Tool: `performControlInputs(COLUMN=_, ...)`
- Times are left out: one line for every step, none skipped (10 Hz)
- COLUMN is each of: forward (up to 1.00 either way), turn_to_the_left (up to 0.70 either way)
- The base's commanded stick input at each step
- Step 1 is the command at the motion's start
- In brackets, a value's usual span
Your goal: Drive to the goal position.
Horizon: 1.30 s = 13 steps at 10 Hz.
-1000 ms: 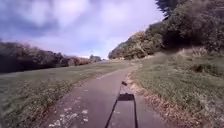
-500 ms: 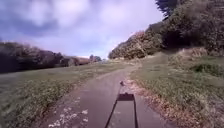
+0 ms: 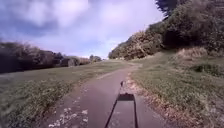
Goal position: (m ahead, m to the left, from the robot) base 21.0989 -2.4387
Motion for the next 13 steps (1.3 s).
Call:
performControlInputs(forward=0.05, turn_to_the_left=-0.06)
performControlInputs(forward=0.05, turn_to_the_left=-0.11)
performControlInputs(forward=0.05, turn_to_the_left=-0.16)
performControlInputs(forward=0.05, turn_to_the_left=-0.41)
performControlInputs(forward=0.05, turn_to_the_left=-0.43)
performControlInputs(forward=0.05, turn_to_the_left=-0.44)
performControlInputs(forward=0.05, turn_to_the_left=-0.44)
performControlInputs(forward=0.05, turn_to_the_left=0.00)
performControlInputs(forward=0.05, turn_to_the_left=0.00)
performControlInputs(forward=0.05, turn_to_the_left=0.00)
performControlInputs(forward=0.07, turn_to_the_left=0.00)
performControlInputs(forward=0.10, turn_to_the_left=0.00)
performControlInputs(forward=0.70, turn_to_the_left=0.00)
